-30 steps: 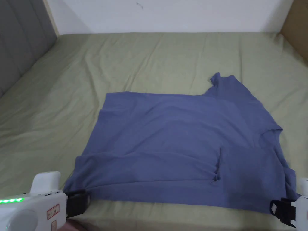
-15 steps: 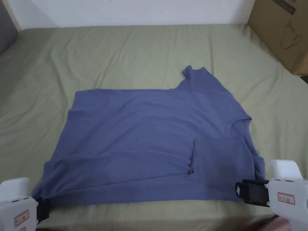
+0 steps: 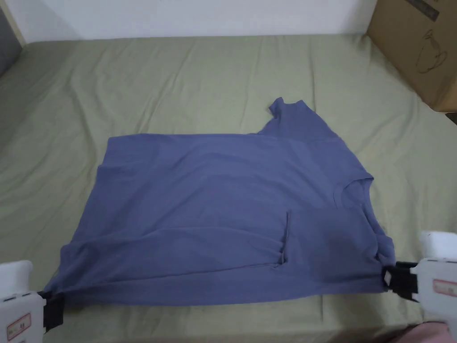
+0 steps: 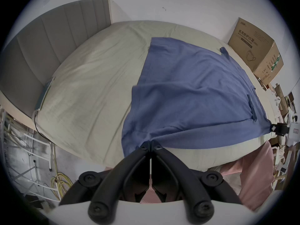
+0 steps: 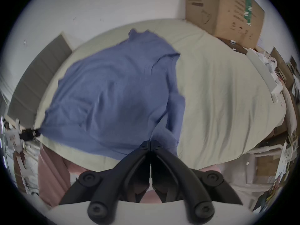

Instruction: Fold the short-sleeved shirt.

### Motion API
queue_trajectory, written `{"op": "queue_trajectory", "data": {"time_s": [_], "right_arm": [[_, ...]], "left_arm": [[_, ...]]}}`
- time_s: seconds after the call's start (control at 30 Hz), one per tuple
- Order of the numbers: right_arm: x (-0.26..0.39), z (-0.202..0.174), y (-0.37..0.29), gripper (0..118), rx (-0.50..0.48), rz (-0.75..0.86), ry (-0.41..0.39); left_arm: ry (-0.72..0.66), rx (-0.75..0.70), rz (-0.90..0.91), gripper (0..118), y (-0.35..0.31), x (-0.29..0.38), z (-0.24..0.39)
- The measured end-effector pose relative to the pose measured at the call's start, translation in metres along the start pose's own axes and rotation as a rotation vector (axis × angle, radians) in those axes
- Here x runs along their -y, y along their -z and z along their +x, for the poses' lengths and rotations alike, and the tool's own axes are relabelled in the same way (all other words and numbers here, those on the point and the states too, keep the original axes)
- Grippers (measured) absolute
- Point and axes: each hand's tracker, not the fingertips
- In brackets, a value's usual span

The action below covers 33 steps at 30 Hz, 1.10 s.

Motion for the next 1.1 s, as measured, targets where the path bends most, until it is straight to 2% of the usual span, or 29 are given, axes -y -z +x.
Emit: {"op": "queue_trajectory", "data": {"time_s": [0.17,0.3,0.33,0.37,0.4,0.43,0.47,0.57,0.6,0.63,0.67,0.7,0.73,0.83,0.9,0.93,1.0,1.03,1.07,1.1], "right_arm": [[-0.050,0.000,0.003,0,0.003,0.038,0.021],[-0.095,-0.002,0.042,0,0.016,0.012,0.061],[-0.103,-0.002,0.056,0,0.029,0.012,0.070],[-0.108,-0.002,0.067,2,0.038,0.005,0.070],[-0.111,-0.003,0.077,14,0.049,-0.016,0.063],[-0.112,-0.006,0.084,40,0.122,-0.057,0.049],[-0.111,-0.005,0.088,64,0.149,-0.074,0.029],[-0.099,-0.008,0.071,63,0.094,-0.038,0.022],[-0.094,-0.008,0.063,59,0.073,-0.028,0.023],[-0.088,-0.009,0.052,46,0.043,-0.013,0.024],[-0.081,-0.012,0.043,11,0.014,0.009,0.017],[-0.072,-0.015,0.035,0,0.017,0.024,0.013],[-0.062,-0.016,0.028,0,0.017,0.041,0.010],[-0.037,-0.022,0.021,0,-0.100,-0.006,-0.002],[-0.028,-0.027,0.026,0,-0.067,-0.018,-0.013],[-0.024,-0.028,0.028,0,-0.053,-0.024,-0.016],[-0.019,-0.027,0.034,0,-0.045,-0.033,0.006],[-0.017,-0.026,0.035,0,-0.052,-0.040,0.035],[-0.015,-0.025,0.035,0,-0.060,-0.039,0.058],[-0.013,-0.025,0.035,0,-0.063,-0.037,0.064]], "left_arm": [[0.051,-0.015,0.072,0,0.003,-0.056,0.007],[0.081,-0.028,0.095,2,0.034,-0.111,0.013],[0.082,-0.037,0.091,12,0.047,-0.121,0.014],[0.086,-0.084,0.053,41,0.058,-0.130,0.014],[0.085,-0.118,0.021,76,0.067,-0.134,0.014],[0.091,-0.121,0.002,103,0.076,-0.138,0.013],[0.083,-0.103,0.023,113,0.075,-0.136,0.010],[0.056,-0.069,0.044,108,0.058,-0.127,0.002],[0.042,-0.066,0.045,107,0.053,-0.121,-0.002],[0.026,-0.053,0.045,100,0.045,-0.114,-0.006],[0.009,-0.028,0.057,71,0.038,-0.106,-0.009],[-0.007,0.002,0.069,37,0.032,-0.098,-0.011],[-0.014,0.012,0.063,2,0.027,-0.087,-0.013],[-0.039,0.008,0.064,0,0.027,-0.060,-0.018],[-0.076,-0.010,0.112,1,0.031,-0.051,-0.020],[-0.107,-0.009,0.109,12,0.035,-0.050,-0.022],[-0.165,0.023,0.085,77,0.047,-0.055,-0.026],[-0.169,0.037,0.072,97,0.055,-0.056,-0.025],[-0.160,0.039,0.067,102,0.064,-0.056,-0.024],[-0.153,0.036,0.054,102,0.072,-0.058,-0.020]]}}
